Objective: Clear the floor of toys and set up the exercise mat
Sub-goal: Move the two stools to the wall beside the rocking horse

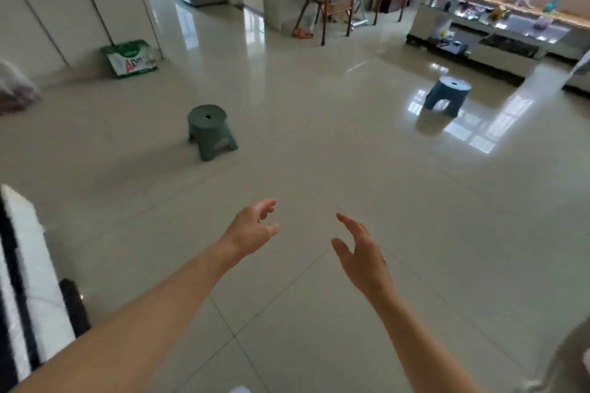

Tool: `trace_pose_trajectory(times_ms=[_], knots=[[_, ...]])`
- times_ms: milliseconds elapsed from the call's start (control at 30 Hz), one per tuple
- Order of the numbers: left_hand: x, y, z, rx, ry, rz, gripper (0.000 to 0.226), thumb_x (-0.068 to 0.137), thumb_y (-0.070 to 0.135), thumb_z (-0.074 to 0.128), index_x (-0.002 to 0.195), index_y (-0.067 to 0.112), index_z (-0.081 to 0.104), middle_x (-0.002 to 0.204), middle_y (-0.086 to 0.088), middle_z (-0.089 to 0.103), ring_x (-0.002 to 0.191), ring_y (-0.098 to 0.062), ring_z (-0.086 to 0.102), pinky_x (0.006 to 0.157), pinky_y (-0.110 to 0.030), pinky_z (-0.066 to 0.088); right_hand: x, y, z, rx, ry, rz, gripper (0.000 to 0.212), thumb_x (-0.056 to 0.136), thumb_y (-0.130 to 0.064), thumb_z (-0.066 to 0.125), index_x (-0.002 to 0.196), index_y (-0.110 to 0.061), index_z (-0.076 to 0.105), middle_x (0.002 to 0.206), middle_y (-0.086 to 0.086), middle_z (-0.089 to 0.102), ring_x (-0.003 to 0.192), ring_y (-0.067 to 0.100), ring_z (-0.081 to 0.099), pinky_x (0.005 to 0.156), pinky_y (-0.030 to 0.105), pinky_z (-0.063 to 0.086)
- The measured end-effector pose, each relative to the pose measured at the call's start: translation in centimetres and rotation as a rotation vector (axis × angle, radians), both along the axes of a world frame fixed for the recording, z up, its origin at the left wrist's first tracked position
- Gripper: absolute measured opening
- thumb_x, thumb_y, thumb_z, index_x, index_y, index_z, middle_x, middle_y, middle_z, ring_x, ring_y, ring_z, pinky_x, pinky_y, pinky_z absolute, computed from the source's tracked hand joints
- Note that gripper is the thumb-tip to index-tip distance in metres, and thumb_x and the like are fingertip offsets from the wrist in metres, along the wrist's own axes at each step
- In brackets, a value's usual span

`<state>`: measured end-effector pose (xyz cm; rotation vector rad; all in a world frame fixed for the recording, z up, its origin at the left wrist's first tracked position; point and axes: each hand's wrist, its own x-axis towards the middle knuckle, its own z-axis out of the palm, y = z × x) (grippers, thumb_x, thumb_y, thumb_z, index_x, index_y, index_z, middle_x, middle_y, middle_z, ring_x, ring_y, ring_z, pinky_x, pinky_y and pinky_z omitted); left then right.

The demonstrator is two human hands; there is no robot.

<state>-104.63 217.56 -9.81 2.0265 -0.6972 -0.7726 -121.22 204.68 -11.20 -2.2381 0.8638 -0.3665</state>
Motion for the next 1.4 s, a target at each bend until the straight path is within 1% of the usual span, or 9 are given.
trace_pose_trajectory(times_ms=[133,167,233,433,633,833,1067,1200,1400], knots=[[2.3,0.7,-0.1,0.0,0.014,0.128,0.055,0.086,0.005,0.057,0.138,0.009,0.04,0.135,-0.008,0.05,0.126,-0.019,0.045,0.102,-0.028,0.035,4.1,-1.5,-0.7,0.03,0.011,0.101,0.047,0.091,-0.016,0.055,0.135,-0.023,0.044,0.135,-0.005,0.048,0.124,0.012,0.044,0.087,0.015,0.028],[5.3,0.8,-0.4,-0.009,0.022,0.214,0.055,0.086,0.004,0.057,0.138,0.009,0.04,0.136,-0.009,0.05,0.126,-0.02,0.046,0.102,-0.028,0.035,8.3,-2.5,-1.1,0.037,0.018,0.181,0.047,0.091,-0.016,0.055,0.135,-0.023,0.044,0.135,-0.005,0.049,0.124,0.011,0.044,0.086,0.014,0.027],[8.0,0.7,-0.9,-0.008,0.032,0.25,0.054,0.086,0.004,0.058,0.137,0.008,0.04,0.135,-0.011,0.05,0.125,-0.021,0.047,0.103,-0.029,0.035,11.6,-3.1,-1.4,0.044,0.035,0.21,0.047,0.09,-0.015,0.055,0.135,-0.021,0.045,0.134,-0.004,0.049,0.124,0.011,0.044,0.088,0.016,0.028],[10.5,0.6,-1.8,-0.005,0.047,0.272,0.054,0.084,0.002,0.059,0.135,0.007,0.043,0.133,-0.013,0.052,0.121,-0.023,0.049,0.1,-0.027,0.037,14.5,-3.5,-2.2,0.072,0.045,0.268,0.047,0.09,-0.015,0.056,0.135,-0.021,0.044,0.135,-0.004,0.048,0.126,0.013,0.043,0.101,0.024,0.03],[23.2,-1.0,-2.1,-0.014,0.065,0.274,0.054,0.084,0.002,0.059,0.135,0.008,0.043,0.133,-0.013,0.051,0.121,-0.022,0.049,0.1,-0.027,0.036,27.5,-5.1,-2.6,0.097,0.057,0.241,0.048,0.09,-0.017,0.056,0.135,-0.024,0.043,0.135,-0.003,0.049,0.125,0.013,0.044,0.105,0.031,0.034],[32.5,-2.3,-0.7,-0.023,0.017,0.252,0.053,0.085,0.005,0.058,0.136,0.01,0.042,0.134,-0.009,0.051,0.121,-0.019,0.049,0.099,-0.024,0.036,36.3,-6.3,-2.1,0.117,0.048,0.243,0.047,0.09,-0.018,0.056,0.135,-0.027,0.042,0.136,-0.006,0.047,0.121,0.011,0.045,0.098,0.024,0.032],[41.6,-6.5,-0.8,-0.009,0.016,0.251,0.053,0.086,0.005,0.057,0.136,0.011,0.042,0.134,-0.008,0.051,0.122,-0.019,0.049,0.101,-0.026,0.036,45.5,-10.4,-3.0,0.148,0.032,0.247,0.047,0.09,-0.018,0.057,0.134,-0.028,0.044,0.133,-0.008,0.048,0.118,0.008,0.046,0.096,0.022,0.033],[47.0,-10.0,-1.6,0.006,0.019,0.275,0.053,0.085,0.004,0.057,0.135,0.012,0.043,0.134,-0.008,0.052,0.121,-0.019,0.049,0.099,-0.024,0.036,51.2,-14.4,-4.3,0.161,0.027,0.246,0.046,0.089,-0.018,0.058,0.132,-0.03,0.046,0.127,-0.011,0.05,0.109,0.003,0.047,0.087,0.018,0.032],[56.2,-17.1,-2.4,0.035,0.039,0.338,0.054,0.086,0.003,0.056,0.137,0.01,0.041,0.137,-0.01,0.049,0.124,-0.021,0.048,0.096,-0.02,0.034,61.8,-22.8,-5.4,0.204,0.037,0.297,0.045,0.09,-0.019,0.057,0.133,-0.029,0.045,0.132,-0.009,0.048,0.115,0.004,0.045,0.097,0.024,0.035]])
